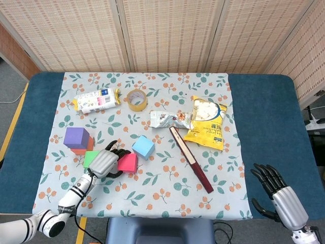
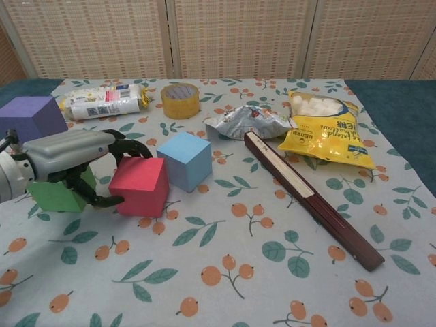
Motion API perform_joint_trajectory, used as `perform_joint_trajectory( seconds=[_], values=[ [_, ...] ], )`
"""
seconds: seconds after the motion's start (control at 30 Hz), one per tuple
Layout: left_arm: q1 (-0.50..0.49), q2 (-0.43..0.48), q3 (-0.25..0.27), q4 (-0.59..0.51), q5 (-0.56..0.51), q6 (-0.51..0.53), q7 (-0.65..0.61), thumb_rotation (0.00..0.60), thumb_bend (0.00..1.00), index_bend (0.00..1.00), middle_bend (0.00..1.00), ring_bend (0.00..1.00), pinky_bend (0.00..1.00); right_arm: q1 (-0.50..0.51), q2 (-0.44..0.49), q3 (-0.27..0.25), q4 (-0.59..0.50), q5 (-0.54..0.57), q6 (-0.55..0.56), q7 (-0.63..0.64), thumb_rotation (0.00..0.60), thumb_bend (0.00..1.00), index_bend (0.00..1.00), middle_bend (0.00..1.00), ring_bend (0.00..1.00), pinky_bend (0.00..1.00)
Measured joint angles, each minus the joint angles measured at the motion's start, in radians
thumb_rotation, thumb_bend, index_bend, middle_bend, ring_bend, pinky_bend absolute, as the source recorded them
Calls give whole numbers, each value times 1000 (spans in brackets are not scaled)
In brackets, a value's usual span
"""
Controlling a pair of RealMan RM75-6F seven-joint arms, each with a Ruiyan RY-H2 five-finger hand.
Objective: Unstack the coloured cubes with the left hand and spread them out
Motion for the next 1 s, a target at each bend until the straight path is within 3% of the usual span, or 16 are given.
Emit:
perform_joint_trajectory(
  seconds=[0.33,0.5,0.57,0.63,0.73,0.8,1.0],
  values=[
    [42,89,36,-137,92,114,-5,600,320,488,558,391,70,-2,-2,-5,0,-11,3,-6,600,298,0,0,0,0],
    [93,134,133,-236,207,175,-9,600,317,463,538,387,67,0,-7,-11,3,-17,-6,-9,600,299,0,0,0,0],
    [122,131,177,-252,249,194,-8,600,317,411,478,339,53,1,-7,-14,2,-22,-9,-10,600,299,0,0,0,0],
    [141,111,194,-251,261,201,-2,600,315,232,295,178,16,2,-8,-18,3,-30,-10,-12,600,298,0,0,0,0],
    [155,65,199,-229,244,187,30,600,324,18,61,16,0,2,-7,-23,1,-38,-9,-13,600,298,0,0,0,0],
    [161,49,196,-217,217,170,57,600,330,0,4,0,0,1,-7,-25,2,-45,-2,-10,600,298,0,0,0,0],
    [171,57,188,-216,217,186,26,600,342,0,0,0,0,1,-19,-24,16,-52,8,-6,600,298,0,0,0,0]
  ],
)
